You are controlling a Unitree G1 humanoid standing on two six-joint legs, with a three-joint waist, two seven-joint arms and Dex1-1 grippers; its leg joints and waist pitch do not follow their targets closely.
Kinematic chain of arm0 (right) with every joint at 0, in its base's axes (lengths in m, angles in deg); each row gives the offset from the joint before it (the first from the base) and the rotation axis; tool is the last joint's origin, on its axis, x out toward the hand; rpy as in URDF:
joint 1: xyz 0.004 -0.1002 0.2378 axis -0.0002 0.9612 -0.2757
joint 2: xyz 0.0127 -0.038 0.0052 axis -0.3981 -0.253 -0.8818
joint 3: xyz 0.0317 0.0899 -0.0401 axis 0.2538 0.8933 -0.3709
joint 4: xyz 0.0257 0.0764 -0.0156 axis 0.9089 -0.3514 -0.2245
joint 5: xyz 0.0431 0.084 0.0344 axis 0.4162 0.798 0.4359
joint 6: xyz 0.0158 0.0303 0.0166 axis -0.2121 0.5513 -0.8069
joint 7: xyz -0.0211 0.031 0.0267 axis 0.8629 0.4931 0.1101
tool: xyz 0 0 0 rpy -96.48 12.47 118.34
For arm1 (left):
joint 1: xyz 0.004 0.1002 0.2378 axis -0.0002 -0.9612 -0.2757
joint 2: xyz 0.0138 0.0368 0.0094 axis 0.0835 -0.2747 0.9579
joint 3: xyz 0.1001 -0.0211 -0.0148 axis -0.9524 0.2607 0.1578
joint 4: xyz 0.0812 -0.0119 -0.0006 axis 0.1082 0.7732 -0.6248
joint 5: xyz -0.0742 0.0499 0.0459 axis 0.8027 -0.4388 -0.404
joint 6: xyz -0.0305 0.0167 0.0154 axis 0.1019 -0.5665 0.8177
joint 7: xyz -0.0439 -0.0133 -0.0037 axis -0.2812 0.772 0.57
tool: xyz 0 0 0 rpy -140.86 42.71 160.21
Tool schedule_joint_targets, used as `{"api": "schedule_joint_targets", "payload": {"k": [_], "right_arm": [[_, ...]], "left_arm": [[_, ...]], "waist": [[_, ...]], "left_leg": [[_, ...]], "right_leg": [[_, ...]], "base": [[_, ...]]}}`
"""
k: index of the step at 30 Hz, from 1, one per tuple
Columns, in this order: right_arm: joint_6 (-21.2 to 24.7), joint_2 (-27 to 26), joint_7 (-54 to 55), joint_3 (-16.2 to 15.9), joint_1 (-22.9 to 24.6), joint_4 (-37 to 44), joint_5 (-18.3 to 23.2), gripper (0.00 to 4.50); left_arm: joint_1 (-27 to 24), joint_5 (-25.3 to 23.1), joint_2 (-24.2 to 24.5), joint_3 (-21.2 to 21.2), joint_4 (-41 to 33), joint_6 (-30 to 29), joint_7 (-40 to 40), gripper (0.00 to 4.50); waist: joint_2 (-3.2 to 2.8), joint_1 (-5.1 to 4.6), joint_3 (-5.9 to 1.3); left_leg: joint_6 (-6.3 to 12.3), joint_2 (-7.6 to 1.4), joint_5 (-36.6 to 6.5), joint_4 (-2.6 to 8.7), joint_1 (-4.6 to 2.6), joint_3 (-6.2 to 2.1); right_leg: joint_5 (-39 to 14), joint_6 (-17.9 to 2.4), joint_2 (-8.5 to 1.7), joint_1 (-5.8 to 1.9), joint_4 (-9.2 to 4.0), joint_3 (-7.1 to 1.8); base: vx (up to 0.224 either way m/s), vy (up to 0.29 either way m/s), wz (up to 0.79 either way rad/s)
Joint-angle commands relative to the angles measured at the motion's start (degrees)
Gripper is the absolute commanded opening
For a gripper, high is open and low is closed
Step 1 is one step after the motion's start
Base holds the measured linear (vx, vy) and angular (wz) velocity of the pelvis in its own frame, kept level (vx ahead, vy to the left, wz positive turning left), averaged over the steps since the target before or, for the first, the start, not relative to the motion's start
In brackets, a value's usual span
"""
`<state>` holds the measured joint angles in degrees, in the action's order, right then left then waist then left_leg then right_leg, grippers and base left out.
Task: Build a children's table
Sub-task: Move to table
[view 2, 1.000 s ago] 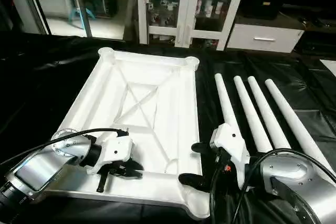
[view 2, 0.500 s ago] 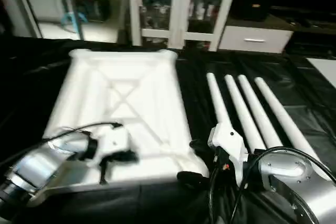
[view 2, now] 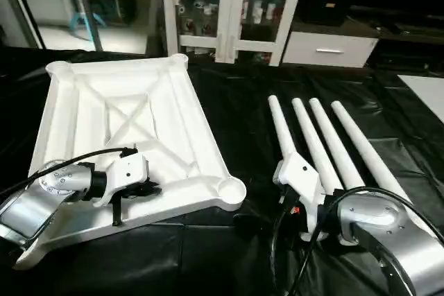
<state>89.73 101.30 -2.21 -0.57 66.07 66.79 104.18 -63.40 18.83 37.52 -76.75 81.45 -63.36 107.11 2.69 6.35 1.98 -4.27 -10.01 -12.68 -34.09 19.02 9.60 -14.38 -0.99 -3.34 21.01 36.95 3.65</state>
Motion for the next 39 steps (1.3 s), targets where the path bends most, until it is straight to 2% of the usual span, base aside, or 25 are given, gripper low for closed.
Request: {"api": "schedule_joint_targets", "payload": {"k": [1,5,8,10,11,14,16,19,20,24,25,26,29,31,32,33,37,38,39], "right_arm": [[-0.7,0.1,-0.3,0.3,-0.9,-0.5,-0.8,4.20],[-0.9,0.2,-0.2,0.3,-1.2,-0.8,-0.8,4.20],[-0.9,0.3,-0.1,0.3,-1.2,-0.8,-0.7,4.20],[-0.9,0.3,-0.1,0.3,-1.2,-0.9,-0.7,4.20],[-0.9,0.2,-0.1,0.4,-1.2,-0.7,-0.6,4.20],[-0.9,0.3,-0.2,0.5,-0.9,-0.6,-0.4,4.20],[-0.8,0.3,-0.2,0.6,-0.8,-0.5,-0.3,4.20],[-0.6,0.4,-0.3,0.7,-0.7,-0.3,-0.1,4.20],[-0.5,0.4,-0.4,0.8,-0.7,-0.3,0.1,4.20],[-0.4,0.5,-0.5,1.5,-0.5,-0.1,0.6,4.20],[0.0,0.2,-0.1,2.4,-0.4,0.0,1.3,4.20],[0.4,-0.1,0.3,3.3,-0.2,0.2,2.1,4.20],[1.9,-1.4,3.3,6.0,0.3,1.6,3.2,4.20],[3.1,-2.0,4.5,6.7,0.5,2.1,3.9,4.20],[5.7,-3.1,5.8,8.1,1.1,3.4,6.4,4.20],[6.1,-3.3,6.2,8.3,1.2,3.6,6.7,4.20],[9.0,-4.6,9.4,9.4,2.3,5.3,8.0,4.20],[9.4,-4.9,10.0,9.6,2.5,5.6,8.0,4.20],[10.9,-6.0,12.6,9.0,2.0,5.3,6.4,4.20]], "left_arm": [[-0.8,-4.2,1.8,-1.0,4.1,0.6,-1.2,0.03],[-1.5,-4.0,2.5,-1.2,3.5,3.3,0.6,0.03],[-1.9,-3.6,2.7,-1.1,2.7,2.5,1.2,0.03],[-2.0,-3.4,2.7,-1.0,2.6,2.3,1.2,0.03],[-2.2,-2.6,2.8,-0.4,1.8,1.3,1.4,0.40],[-3.0,0.3,2.9,1.2,-0.8,-1.7,2.5,0.53],[-3.6,1.4,3.4,1.7,-2.8,-2.7,3.3,0.82],[-4.3,2.2,4.3,2.0,-4.6,-3.2,4.4,0.97],[-4.9,2.7,5.1,2.3,-6.4,-3.6,5.2,1.18],[-6.0,2.7,6.3,4.0,-9.6,-3.6,4.8,1.42],[-6.4,4.0,6.4,5.4,-11.1,-4.3,4.7,1.61],[-6.7,5.2,6.3,7.0,-12.5,-4.7,4.0,1.61],[-7.3,11.0,4.1,13.1,-17.1,-6.3,1.3,1.66],[-7.3,13.1,3.1,14.9,-18.3,-7.9,0.6,1.66],[-6.7,16.6,1.0,17.8,-19.7,-9.6,-1.1,1.66],[-6.6,17.0,0.6,18.1,-19.8,-9.5,-1.4,1.66],[-5.3,17.2,-3.8,20.7,-19.6,-10.4,-7.7,1.66],[-5.2,16.6,-4.7,20.9,-19.4,-10.4,-9.3,1.66],[-5.6,16.0,-6.5,20.6,-19.3,-11.4,-11.5,1.66]], "waist": [[0.39,0.42,-1.49],[0.41,0.46,-1.33],[0.34,0.46,-1.39],[0.29,0.40,-1.47],[0.32,0.38,-1.52],[0.34,0.33,-1.60],[0.28,0.36,-1.56],[0.28,0.32,-1.50],[0.20,0.35,-1.51],[0.25,0.22,-1.62],[0.20,0.21,-1.64],[0.24,0.22,-1.77],[-0.04,0.23,-1.74],[-0.06,0.34,-1.60],[-0.20,0.36,-1.49],[-0.06,0.45,-1.49],[-0.32,0.41,-1.42],[-0.58,0.31,-1.42],[-1.29,0.32,-1.53]], "left_leg": [[1.85,-3.52,-8.4,4.52,0.48,-1.48],[1.27,-3.59,-10.4,4.74,0.41,-1.60],[1.22,-3.65,-10.2,4.79,0.37,-1.64],[1.13,-3.78,-9.5,4.82,0.44,-1.68],[1.22,-3.76,-9.1,4.77,0.43,-1.63],[1.47,-3.76,-7.9,4.67,0.43,-1.54],[1.39,-3.77,-7.9,4.66,0.37,-1.48],[1.31,-3.83,-8.3,4.75,0.25,-1.48],[1.34,-3.82,-7.8,4.78,0.22,-1.45],[1.49,-3.88,-6.3,4.63,0.23,-1.43],[1.56,-3.85,-6.0,4.59,0.22,-1.40],[1.70,-3.84,-5.0,4.43,0.16,-1.36],[1.71,-3.80,-4.7,4.35,0.26,-1.24],[1.35,-3.76,-5.6,4.36,0.05,-1.15],[1.13,-3.64,-6.5,4.42,0.15,-1.17],[0.97,-3.66,-6.9,4.41,0.12,-1.18],[0.38,-3.67,-7.9,4.45,0.07,-1.26],[0.23,-3.59,-7.7,4.44,0.26,-1.31],[-0.02,-3.56,-6.9,4.37,0.28,-1.45]], "right_leg": [[-12.7,-6.7,-5.72,-1.55,-5.93,-3.77],[-18.2,-4.9,-5.86,-1.41,-6.44,-3.87],[-18.4,-4.6,-5.88,-1.35,-6.44,-3.88],[-16.2,-5.3,-5.83,-1.42,-6.14,-3.83],[-14.6,-5.7,-5.77,-1.42,-6.00,-3.81],[-11.3,-6.9,-5.76,-1.55,-5.68,-3.80],[-10.8,-7.5,-5.81,-1.55,-5.62,-3.81],[-10.5,-7.8,-5.70,-1.48,-5.64,-3.82],[-9.3,-8.0,-5.64,-1.51,-5.55,-3.78],[-3.7,-9.6,-5.57,-1.77,-4.95,-3.71],[-3.0,-9.7,-5.53,-1.78,-4.91,-3.71],[-0.8,-10.4,-5.56,-1.85,-4.63,-3.71],[1.8,-12.1,-5.50,-1.96,-4.44,-3.67],[0.8,-12.7,-5.42,-1.85,-4.60,-3.62],[-1.0,-12.4,-5.39,-1.99,-4.71,-3.66],[-2.3,-12.3,-5.48,-2.06,-4.85,-3.67],[-5.7,-10.7,-5.43,-2.06,-5.31,-3.68],[-5.5,-10.3,-5.28,-2.14,-5.38,-3.70],[-4.5,-10.0,-5.28,-2.17,-5.11,-3.72]], "base": [[0.000,0.000,0.00],[0.000,0.000,0.00],[0.000,0.000,0.00],[0.000,0.000,0.00],[0.000,0.000,0.00],[0.000,0.000,0.00],[0.000,0.000,0.00],[0.000,0.000,0.00],[0.000,0.000,0.00],[0.000,0.000,0.00],[0.000,0.000,0.00],[0.000,0.000,0.00],[0.000,0.000,0.00],[0.000,0.000,0.00],[0.000,0.000,0.00],[0.000,0.000,0.00],[0.000,0.000,0.00],[0.000,0.000,0.00],[0.000,0.000,0.00]]}}
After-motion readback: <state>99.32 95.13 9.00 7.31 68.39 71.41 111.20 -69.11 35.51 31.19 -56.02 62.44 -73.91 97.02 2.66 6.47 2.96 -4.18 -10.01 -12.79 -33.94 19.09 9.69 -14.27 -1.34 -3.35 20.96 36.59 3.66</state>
